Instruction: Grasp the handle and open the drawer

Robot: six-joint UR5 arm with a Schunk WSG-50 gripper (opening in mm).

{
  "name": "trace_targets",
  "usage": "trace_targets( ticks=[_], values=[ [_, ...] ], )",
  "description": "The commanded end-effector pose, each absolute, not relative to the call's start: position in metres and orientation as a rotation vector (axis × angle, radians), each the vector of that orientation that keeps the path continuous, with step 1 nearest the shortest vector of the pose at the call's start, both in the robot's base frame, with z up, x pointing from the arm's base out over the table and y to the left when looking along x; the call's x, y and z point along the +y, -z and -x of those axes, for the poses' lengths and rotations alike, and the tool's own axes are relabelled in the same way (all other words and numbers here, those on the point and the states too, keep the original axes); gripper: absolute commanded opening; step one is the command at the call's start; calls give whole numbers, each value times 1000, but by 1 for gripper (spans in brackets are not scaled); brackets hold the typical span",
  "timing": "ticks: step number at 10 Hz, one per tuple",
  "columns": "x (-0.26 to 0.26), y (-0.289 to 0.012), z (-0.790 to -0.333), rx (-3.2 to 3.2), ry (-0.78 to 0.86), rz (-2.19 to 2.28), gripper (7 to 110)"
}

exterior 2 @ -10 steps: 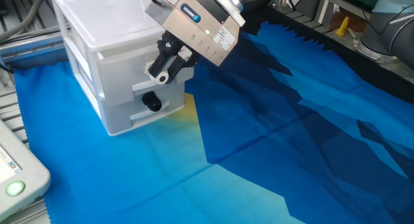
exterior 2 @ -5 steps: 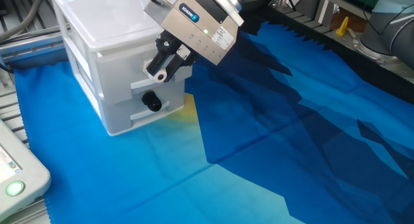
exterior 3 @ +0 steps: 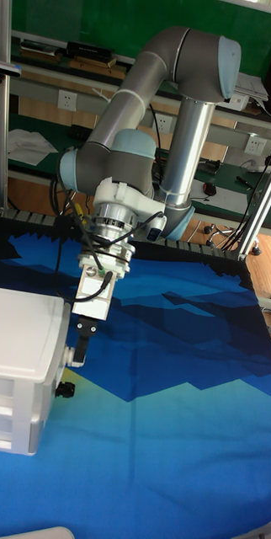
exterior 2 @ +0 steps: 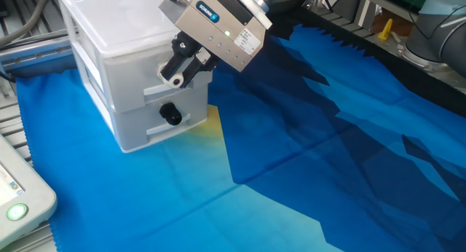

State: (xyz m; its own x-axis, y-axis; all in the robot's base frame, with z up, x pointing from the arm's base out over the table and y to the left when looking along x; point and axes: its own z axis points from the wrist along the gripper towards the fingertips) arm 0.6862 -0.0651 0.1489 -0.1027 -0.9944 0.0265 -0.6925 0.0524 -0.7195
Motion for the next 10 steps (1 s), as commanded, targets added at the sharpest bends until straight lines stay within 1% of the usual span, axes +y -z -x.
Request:
trace_targets(
  ticks=[1, 6, 10],
  values=[
    [-69, -151, -687, 1863, 813, 1658, 7],
    [-70, -151, -687, 1855, 822, 1674, 7],
    [-71, -147, -702, 1852, 841, 1697, 7]
  ],
)
